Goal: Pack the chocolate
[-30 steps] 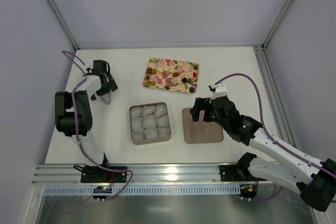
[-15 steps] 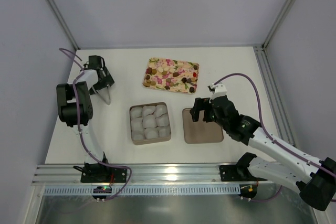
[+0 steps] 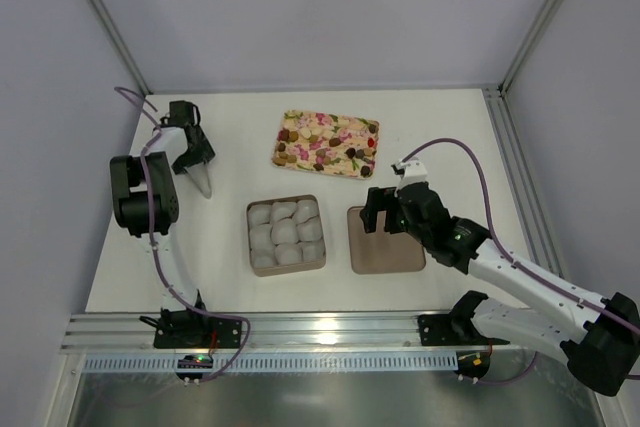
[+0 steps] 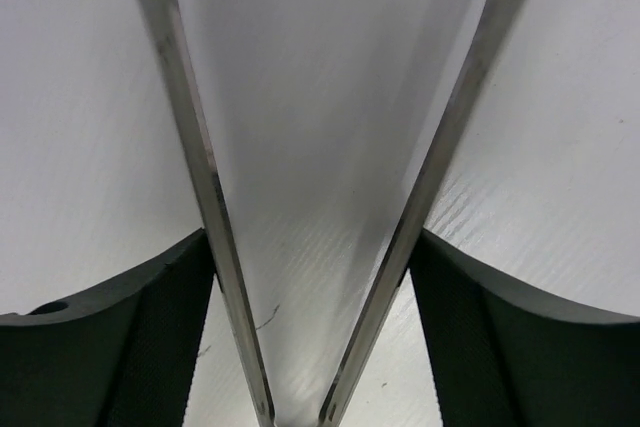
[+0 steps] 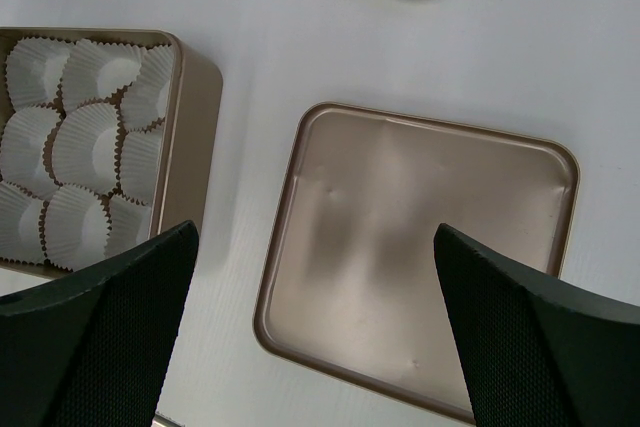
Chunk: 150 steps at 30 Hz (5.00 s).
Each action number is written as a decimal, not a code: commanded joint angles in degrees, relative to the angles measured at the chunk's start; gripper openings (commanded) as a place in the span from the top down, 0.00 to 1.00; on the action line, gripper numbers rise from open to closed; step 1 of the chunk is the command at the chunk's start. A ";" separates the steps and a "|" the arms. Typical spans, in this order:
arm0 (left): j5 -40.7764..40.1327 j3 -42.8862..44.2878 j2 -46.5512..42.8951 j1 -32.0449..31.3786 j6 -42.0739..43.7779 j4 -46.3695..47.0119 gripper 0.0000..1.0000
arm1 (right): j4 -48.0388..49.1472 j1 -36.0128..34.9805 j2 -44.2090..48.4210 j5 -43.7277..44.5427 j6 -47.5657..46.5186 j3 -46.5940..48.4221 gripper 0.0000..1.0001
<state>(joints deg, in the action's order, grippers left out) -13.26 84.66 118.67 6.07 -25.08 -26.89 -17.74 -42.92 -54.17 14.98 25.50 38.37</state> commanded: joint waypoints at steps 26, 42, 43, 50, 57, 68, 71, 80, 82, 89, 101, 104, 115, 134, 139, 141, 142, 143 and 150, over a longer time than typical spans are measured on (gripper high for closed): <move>0.51 -3.63 -23.04 -5.18 -2.08 -14.93 0.45 | 1.57 0.11 -0.50 -0.57 -0.36 2.76 0.00; 2.36 1.73 -31.13 -16.08 -0.41 -24.86 0.46 | -0.55 0.20 0.91 0.93 -0.36 3.38 0.00; 2.27 2.52 -31.22 -16.95 -0.15 -25.22 0.46 | -0.54 0.20 0.91 0.93 -0.36 3.47 0.00; 1.74 5.33 -29.64 -24.25 -0.32 -26.72 0.47 | -1.69 0.20 1.79 1.36 0.61 3.73 0.00; 1.57 9.02 -23.93 -30.06 -0.41 -26.72 0.49 | -3.09 0.29 2.75 2.59 0.78 3.73 0.00; 2.01 11.93 -16.81 -35.42 -1.02 -25.84 0.51 | -3.71 0.38 3.72 3.56 1.48 2.76 0.00; 1.74 12.81 -15.75 -36.30 -1.11 -25.93 0.51 | -3.62 0.38 3.90 3.65 1.40 2.41 0.00; 1.30 13.69 -12.59 -36.91 -1.20 -25.49 0.51 | -3.36 0.73 3.99 3.91 1.22 1.80 0.00; 1.13 13.95 -11.71 -36.91 -1.20 -25.31 0.51 | -3.27 0.73 4.16 3.83 1.22 1.62 0.00; 1.48 15.44 -9.51 -37.18 -1.11 -25.40 0.52 | -3.36 0.99 4.43 3.91 1.13 1.01 0.00; 0.87 16.23 -8.81 -37.88 -1.37 -26.02 0.55 | -3.01 1.34 4.34 3.65 1.31 0.65 0.00; 0.60 16.67 -8.28 -37.88 -1.20 -26.63 0.57 | -3.01 1.43 4.08 3.56 1.31 0.74 0.00; 0.95 16.32 -7.58 -37.97 -1.11 -27.86 0.58 | -3.01 1.43 3.72 3.21 1.57 0.83 0.00; -0.02 21.33 -8.98 -37.97 0.12 -30.67 0.69 | -3.09 1.61 3.46 3.47 1.31 1.09 0.00; 1.39 22.04 -10.65 -37.97 -0.32 -31.73 0.70 | -3.01 1.78 3.11 3.12 1.31 1.09 0.00; 1.74 21.43 -11.70 -37.97 -0.58 -31.90 0.71 | -2.92 1.78 3.02 2.95 1.40 1.01 0.00; 2.18 21.25 -12.67 -37.97 -0.67 -32.08 0.70 | -2.83 1.78 2.93 2.86 1.40 1.01 0.00; 2.44 21.07 -13.29 -37.97 -0.67 -32.34 0.71 | -2.74 1.78 2.93 2.86 1.40 1.09 0.00; 3.76 17.74 -19.96 -37.97 -1.02 -34.54 0.70 | -2.65 1.87 1.88 2.24 1.22 1.44 0.00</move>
<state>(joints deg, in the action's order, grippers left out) -10.41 103.18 104.90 -31.64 -26.15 -59.75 -22.31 -41.23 -51.79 17.28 26.87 39.18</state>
